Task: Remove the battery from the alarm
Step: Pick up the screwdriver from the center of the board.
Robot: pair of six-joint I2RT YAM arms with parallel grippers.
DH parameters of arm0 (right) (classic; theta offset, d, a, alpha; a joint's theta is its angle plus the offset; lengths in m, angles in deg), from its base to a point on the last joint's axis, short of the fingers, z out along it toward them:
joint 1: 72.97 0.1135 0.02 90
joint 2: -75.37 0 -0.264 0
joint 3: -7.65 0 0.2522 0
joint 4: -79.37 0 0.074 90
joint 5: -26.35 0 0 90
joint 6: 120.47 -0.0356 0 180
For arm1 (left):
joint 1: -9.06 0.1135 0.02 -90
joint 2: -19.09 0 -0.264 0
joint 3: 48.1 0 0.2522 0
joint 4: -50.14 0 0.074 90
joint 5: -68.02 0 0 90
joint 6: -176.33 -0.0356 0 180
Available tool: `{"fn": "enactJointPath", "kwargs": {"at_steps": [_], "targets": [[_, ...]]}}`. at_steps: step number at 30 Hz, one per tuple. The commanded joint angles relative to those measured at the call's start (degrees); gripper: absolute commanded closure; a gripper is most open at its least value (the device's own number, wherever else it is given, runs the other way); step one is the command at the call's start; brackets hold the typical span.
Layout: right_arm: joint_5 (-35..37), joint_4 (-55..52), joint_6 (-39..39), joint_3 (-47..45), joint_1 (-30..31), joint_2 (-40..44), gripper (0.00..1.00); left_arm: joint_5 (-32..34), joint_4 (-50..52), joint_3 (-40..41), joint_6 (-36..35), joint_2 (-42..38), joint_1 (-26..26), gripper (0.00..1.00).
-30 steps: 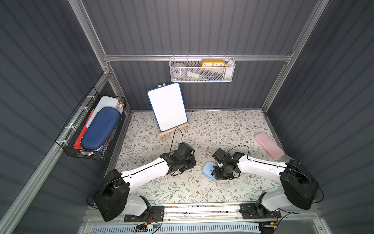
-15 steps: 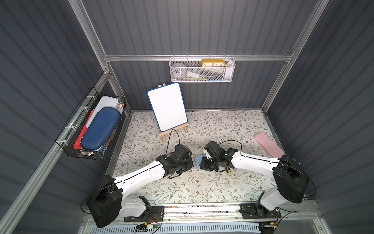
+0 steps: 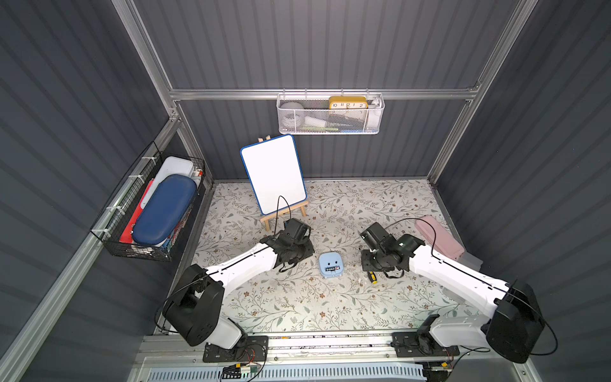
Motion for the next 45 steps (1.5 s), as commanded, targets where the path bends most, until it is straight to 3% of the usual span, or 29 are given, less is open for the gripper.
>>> {"fn": "enactJointPath", "kwargs": {"at_steps": [1, 9, 14, 21, 24, 27, 30, 35, 41, 45], "targets": [[-0.94, -5.45, 2.98, -1.42, -0.08, -4.81, 0.49, -2.54, -1.67, -1.93, -5.44, 1.71, 0.94, 0.75], [1.33, -0.62, 1.49, -0.98, -1.54, -12.74, 0.47, -4.15, -2.86, -4.56, -10.83, 0.79, 1.13, 0.73], [-1.21, 2.86, 1.62, -2.45, -3.54, -15.75, 0.5, -3.35, -1.91, -4.4, -11.45, -1.64, 1.21, 0.72], [-6.79, 6.39, 2.05, -3.64, -4.7, -15.57, 0.84, -4.43, -2.76, -2.92, -11.17, -3.16, 1.26, 0.72], [-8.4, 7.5, 2.96, -5.08, -4.42, -10.14, 0.89, -7.46, -5.45, -2.37, -12.61, -3.96, 1.26, 0.72], [-11.83, 8.2, 3.73, -5.11, -3.45, -2.6, 0.9, -14.69, -12.94, -0.03, -15.77, -6.52, 1.21, 0.66], [-22.38, 11.31, 4.78, -4.85, -3.28, 6.16, 0.9, -21.94, -21.76, 3.53, -19.71, -10.93, 1.23, 0.55], [-41.96, 22.77, 0.42, -5.34, -3.24, 16.02, 0.89, -27.05, -26.03, 4.36, -24.83, -17.26, 1.48, 0.5], [-59.06, 31.01, -4.92, -3.69, -3.15, 15.0, 0.88, -34.04, -32.64, 5.49, -27.67, -19.58, 1.57, 0.44], [-63.27, 39.04, -10.89, -5.49, -2.51, 15.52, 0.88, -33.01, -32.4, 5.5, -29.49, -20.51, 1.57, 0.41]]}}
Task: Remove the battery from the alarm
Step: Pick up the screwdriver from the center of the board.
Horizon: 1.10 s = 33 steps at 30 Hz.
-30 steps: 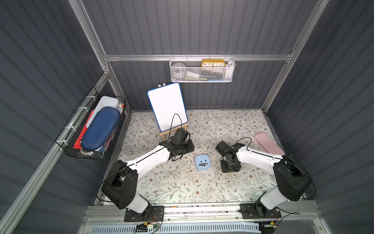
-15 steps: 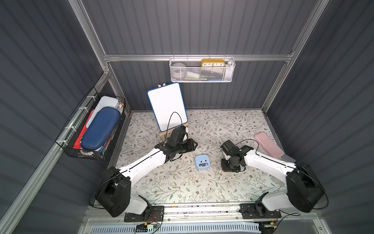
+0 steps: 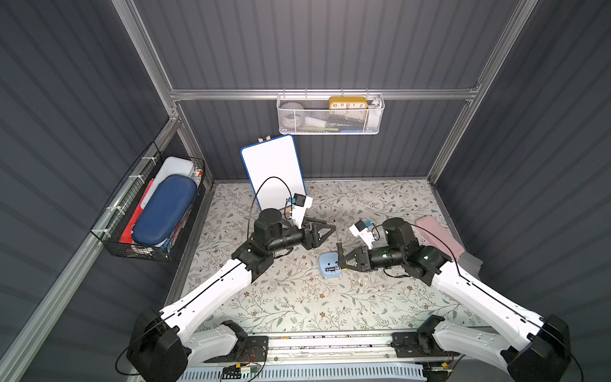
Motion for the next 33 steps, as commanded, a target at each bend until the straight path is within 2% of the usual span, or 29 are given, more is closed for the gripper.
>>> {"fn": "enactJointPath", "kwargs": {"at_steps": [1, 11, 15, 17, 22, 26, 27, 31, 33], "targets": [[-8.42, 8.8, -5.22, -0.35, 0.46, 1.3, 0.87, -1.43, -2.67, 1.18, -3.51, -1.84, 0.35, 0.4], [-7.19, 7.52, -4.43, -0.04, 2.07, 1.88, 0.89, -2.32, -2.65, 1.05, -2.26, 0.43, 0.43, 0.41], [-5.18, 4.58, -1.88, 0.88, 3.73, 0.41, 0.89, -3.89, -5.73, 1.59, -0.45, 1.18, 0.43, 0.46], [-4.62, 2.71, -0.31, 1.5, 4.02, -0.07, 0.9, -6.01, -6.1, 1.35, -0.44, 2.44, 0.43, 0.53], [-1.59, 0.12, 1.96, 2.16, 4.13, 0.49, 0.91, -11.11, -6.16, 1.17, -0.9, 4.76, 0.43, 0.78], [0.57, -0.37, 2.47, 1.86, 4.02, 1.02, 0.91, -11.53, -4.58, 1.93, -1.43, 3.96, 0.43, 0.97], [1.25, -0.37, 2.51, 1.7, 4.0, 1.14, 0.92, -11.42, -4.16, 1.96, -1.45, 3.61, 0.43, 1.0], [4.93, -0.12, 2.0, 1.37, 3.92, 2.03, 0.92, -11.11, -2.43, 2.54, -1.59, 1.74, 0.43, 1.0], [6.11, 0.63, 1.89, 1.32, 3.88, 1.96, 0.85, -9.27, -1.85, 2.83, -0.88, 0.71, 0.43, 1.0]]}}
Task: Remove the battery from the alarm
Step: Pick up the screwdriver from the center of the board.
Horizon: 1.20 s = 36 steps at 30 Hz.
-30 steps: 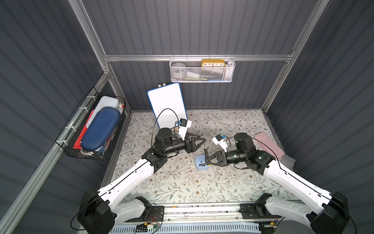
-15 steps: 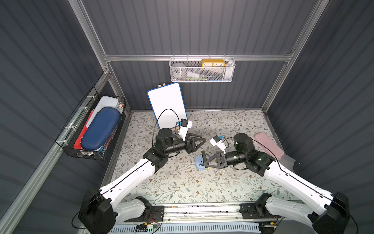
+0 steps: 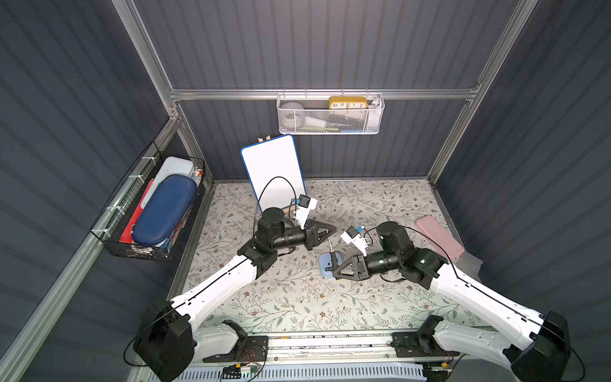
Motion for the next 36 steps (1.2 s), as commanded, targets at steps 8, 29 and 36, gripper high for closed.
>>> {"fn": "enactJointPath", "kwargs": {"at_steps": [8, 29, 36], "targets": [[17.5, 0.25, -1.83, 2.4, -2.8, 4.32, 0.56, 18.73, 4.4, 1.96, 6.01, -8.2, -0.21, 1.0], [39.04, 42.59, -22.07, -13.89, -2.92, 7.79, 0.43, 50.77, -24.93, 19.15, 35.42, -19.69, -0.36, 1.0], [41.6, 55.82, -20.04, -10.16, -0.3, -0.36, 0.41, 55.76, -43.54, 23.32, 34.23, -17.55, -1.26, 1.0]]}}
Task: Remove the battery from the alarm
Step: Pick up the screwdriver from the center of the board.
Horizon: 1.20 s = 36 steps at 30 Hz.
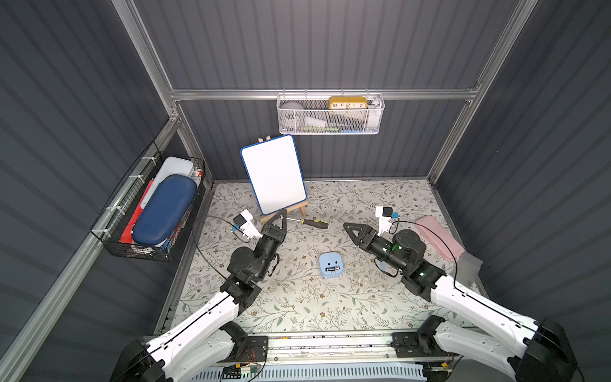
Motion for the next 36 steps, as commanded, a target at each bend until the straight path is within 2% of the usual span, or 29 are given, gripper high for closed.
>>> {"fn": "enactJointPath", "kwargs": {"at_steps": [1, 9, 15, 19, 28, 36], "targets": [[3.4, 12.18, 0.99, 4.39, 2.31, -3.33, 0.41, 3.68, -14.25, 0.46, 0.91, 1.34, -0.46, 1.0], [7.98, 23.73, 0.9, 8.06, 6.67, -13.02, 0.39, 5.73, -27.68, 1.06, 2.37, 7.45, -0.64, 1.0], [9.33, 25.31, 3.3, 10.98, 8.78, -16.41, 0.38, 7.48, -34.26, 2.2, 5.26, 10.08, -0.66, 1.0], [9.49, 31.2, 3.14, 11.55, 9.81, -19.83, 0.37, 7.39, -35.52, 2.4, 7.27, 11.12, -0.65, 1.0], [9.08, 36.61, 3.05, 16.68, 11.3, -25.88, 0.38, 7.3, -37.82, 3.81, 10.9, 11.75, -0.69, 1.0], [7.84, 39.91, 0.78, 19.19, 11.87, -30.0, 0.47, 6.51, -40.98, 4.38, 11.7, 13.53, -0.64, 1.0]]}}
